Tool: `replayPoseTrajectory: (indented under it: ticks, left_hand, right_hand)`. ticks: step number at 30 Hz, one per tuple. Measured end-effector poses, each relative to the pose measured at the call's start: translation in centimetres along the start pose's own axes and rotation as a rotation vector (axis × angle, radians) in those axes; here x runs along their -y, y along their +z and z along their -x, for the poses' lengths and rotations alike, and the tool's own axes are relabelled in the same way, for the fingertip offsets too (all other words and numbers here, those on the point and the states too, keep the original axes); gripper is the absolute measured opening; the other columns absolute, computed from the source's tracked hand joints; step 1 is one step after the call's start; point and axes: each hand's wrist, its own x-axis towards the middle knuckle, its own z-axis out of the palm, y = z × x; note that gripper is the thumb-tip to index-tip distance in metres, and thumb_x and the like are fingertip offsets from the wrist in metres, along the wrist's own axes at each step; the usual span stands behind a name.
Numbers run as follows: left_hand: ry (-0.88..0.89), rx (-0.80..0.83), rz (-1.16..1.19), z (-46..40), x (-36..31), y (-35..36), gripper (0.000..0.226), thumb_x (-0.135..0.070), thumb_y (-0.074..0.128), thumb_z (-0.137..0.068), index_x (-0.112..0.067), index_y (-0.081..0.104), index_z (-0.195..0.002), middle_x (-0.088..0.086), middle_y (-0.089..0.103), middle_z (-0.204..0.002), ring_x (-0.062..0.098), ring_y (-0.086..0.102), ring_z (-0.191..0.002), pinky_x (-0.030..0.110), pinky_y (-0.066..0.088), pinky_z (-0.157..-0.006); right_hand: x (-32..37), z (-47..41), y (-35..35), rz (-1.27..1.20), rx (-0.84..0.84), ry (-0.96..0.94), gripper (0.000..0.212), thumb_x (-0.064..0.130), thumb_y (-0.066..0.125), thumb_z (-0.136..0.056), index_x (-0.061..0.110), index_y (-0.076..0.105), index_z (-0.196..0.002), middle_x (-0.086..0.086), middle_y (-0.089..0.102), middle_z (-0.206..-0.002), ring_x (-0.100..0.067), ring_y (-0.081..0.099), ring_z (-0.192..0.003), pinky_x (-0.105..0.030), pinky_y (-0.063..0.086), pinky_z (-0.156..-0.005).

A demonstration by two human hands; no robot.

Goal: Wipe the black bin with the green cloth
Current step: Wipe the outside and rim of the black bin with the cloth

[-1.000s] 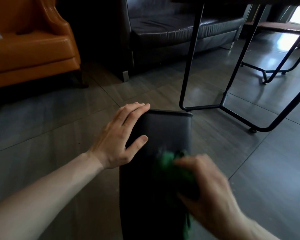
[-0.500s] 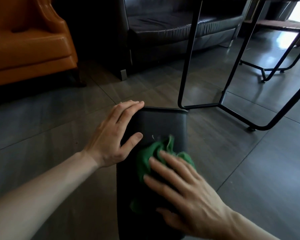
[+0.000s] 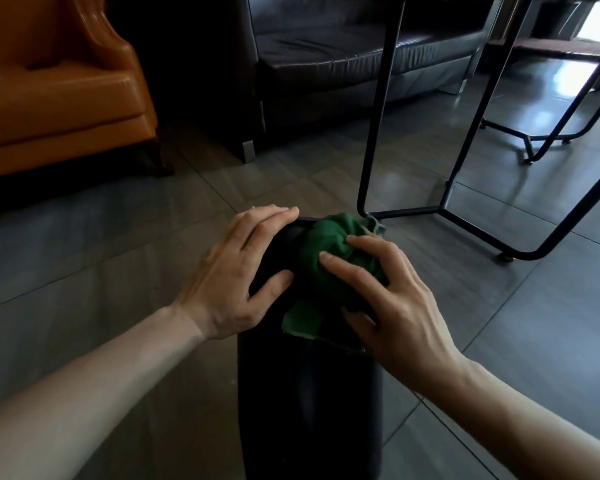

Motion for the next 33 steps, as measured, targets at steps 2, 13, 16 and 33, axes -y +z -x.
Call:
replayPoseTrajectory:
  ticks: [2, 13, 16, 33]
  left_hand:
    - [-0.015, 0.001, -0.007, 0.1, 0.2, 0.1, 0.070, -0.040, 0.057, -0.094, -0.018, 0.036, -0.157, -0.002, 0.038, -0.156, 0.017, 0.038, -0.147, 0.019, 0.025, -0.123]
    - [0.018, -0.007, 0.004, 0.1, 0.0, 0.1, 0.069, -0.039, 0.057, -0.094, -0.014, 0.038, -0.156, 0.002, 0.041, -0.156, 0.020, 0.038, -0.149, 0.032, 0.029, -0.125]
    - [0.004, -0.016, -0.005, 0.0, -0.2, 0.2, 0.070, -0.041, 0.057, -0.094, -0.016, 0.037, -0.157, 0.001, 0.040, -0.156, 0.019, 0.039, -0.146, 0.027, 0.028, -0.124]
    - [0.026, -0.009, -0.005, -0.1, -0.7, 0.1, 0.068, -0.038, 0.056, -0.096, -0.012, 0.038, -0.156, 0.004, 0.042, -0.155, 0.022, 0.040, -0.147, 0.037, 0.030, -0.125]
  right_hand:
    - [0.5, 1.1, 0.2, 0.032, 0.020, -0.001, 0.055, 0.024, 0.069, -0.091, 0.024, 0.061, -0.145, -0.020, 0.054, -0.148, -0.042, 0.053, -0.134, -0.057, 0.055, -0.100]
    - [1.9, 5.8, 1.4, 0.100, 0.113, -0.366, 0.040, 0.024, 0.057, -0.106, 0.029, 0.061, -0.145, -0.016, 0.066, -0.133, -0.037, 0.061, -0.126, -0.045, 0.052, -0.102]
    - [-0.3, 1.1, 0.3, 0.039, -0.061, 0.044, 0.060, 0.009, 0.085, -0.083, 0.017, 0.066, -0.140, -0.022, 0.060, -0.138, -0.043, 0.054, -0.135, -0.056, 0.052, -0.103]
    - [0.4, 1.4, 0.3, -0.007, -0.053, 0.070, 0.061, 0.004, 0.082, -0.082, 0.017, 0.066, -0.140, -0.022, 0.058, -0.146, -0.042, 0.051, -0.141, -0.056, 0.051, -0.107]
